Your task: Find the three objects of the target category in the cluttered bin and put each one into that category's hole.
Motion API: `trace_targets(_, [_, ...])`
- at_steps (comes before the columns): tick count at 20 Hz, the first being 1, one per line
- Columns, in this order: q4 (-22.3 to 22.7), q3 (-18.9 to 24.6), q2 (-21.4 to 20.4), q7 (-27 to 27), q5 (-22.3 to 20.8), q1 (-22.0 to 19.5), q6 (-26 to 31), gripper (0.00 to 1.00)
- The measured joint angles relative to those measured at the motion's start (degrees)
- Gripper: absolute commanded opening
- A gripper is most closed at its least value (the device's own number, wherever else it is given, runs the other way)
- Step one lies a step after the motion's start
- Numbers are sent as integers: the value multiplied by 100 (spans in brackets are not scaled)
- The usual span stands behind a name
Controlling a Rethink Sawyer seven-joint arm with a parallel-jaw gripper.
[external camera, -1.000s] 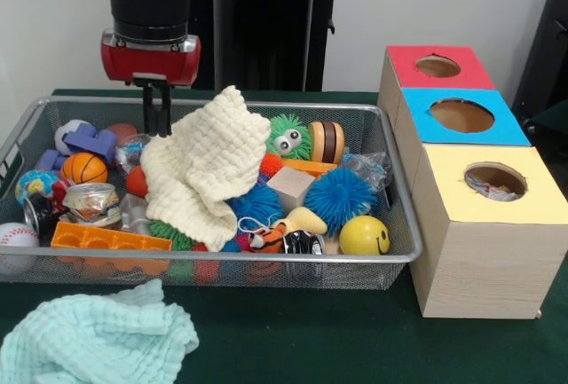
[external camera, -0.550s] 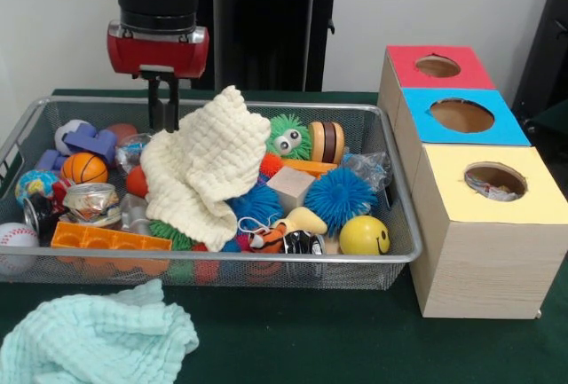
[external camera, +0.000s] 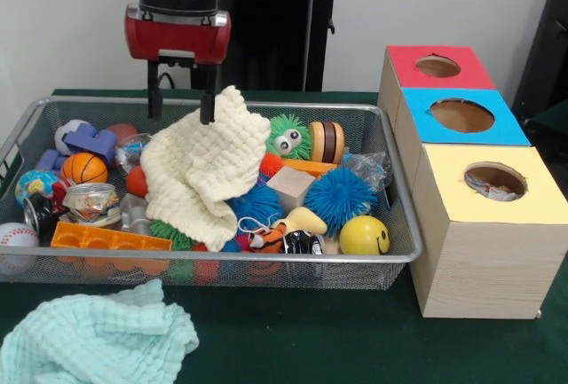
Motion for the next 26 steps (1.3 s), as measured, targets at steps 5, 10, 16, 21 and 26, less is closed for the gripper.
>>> trace_targets(5, [2,2,36,0,-4,29,0,100])
trace_targets(10, [2,2,230,0,-14,29,-2,100])
trace_targets(16, [0,2,769,0,-66,38,-269,100])
trace_targets(21, [-4,4,1284,0,-225,39,-905,100])
trace_targets(26, [-17,17,1606,0,-330,-4,-1429,100])
